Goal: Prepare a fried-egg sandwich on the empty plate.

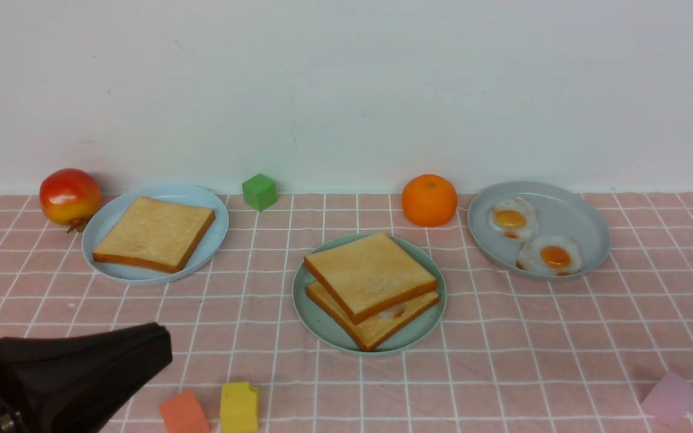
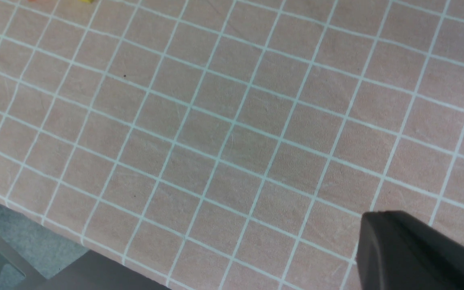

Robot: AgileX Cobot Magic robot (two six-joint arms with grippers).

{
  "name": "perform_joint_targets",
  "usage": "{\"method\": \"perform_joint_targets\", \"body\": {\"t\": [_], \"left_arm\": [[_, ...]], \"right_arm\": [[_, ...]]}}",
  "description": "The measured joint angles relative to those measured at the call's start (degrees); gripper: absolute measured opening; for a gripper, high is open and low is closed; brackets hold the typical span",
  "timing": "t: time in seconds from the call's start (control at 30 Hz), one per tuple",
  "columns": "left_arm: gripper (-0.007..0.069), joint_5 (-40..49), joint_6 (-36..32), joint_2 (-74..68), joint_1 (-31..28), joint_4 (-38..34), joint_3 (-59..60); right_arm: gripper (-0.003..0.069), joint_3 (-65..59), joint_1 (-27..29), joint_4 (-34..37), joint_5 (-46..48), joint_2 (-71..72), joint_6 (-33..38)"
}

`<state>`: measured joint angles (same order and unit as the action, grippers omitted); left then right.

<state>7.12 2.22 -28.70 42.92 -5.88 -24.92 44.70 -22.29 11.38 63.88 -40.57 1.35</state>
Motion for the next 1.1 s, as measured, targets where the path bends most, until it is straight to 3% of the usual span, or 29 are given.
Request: {"method": "perform_joint_targets", "body": {"t": [0.43, 0.7, 0.87, 1.1], "left_arm": [[-0.0013, -0.05, -0.12, 0.0, 0.0, 0.0, 0.37], [-0.0013, -0.05, -0.12, 0.06, 0.0, 0.0, 0.37], [-0.0013, -0.05, -0.12, 0.06, 0.0, 0.0, 0.37], [-0.0012, -0.05, -0.12, 0.06, 0.0, 0.0, 0.37]], "right_arm": [[0.002, 0.0, 0.27, 0.14, 0.23, 1.41, 0.13], [0.0025, -0.07, 10.34, -0.6, -0.9, 13.18, 0.18], [0.0025, -8.4, 18.27, -0.65, -13.78, 22.23, 0.18], [0.0028, -37.11, 23.78, -0.7, -37.17, 37.33, 0.18]]}}
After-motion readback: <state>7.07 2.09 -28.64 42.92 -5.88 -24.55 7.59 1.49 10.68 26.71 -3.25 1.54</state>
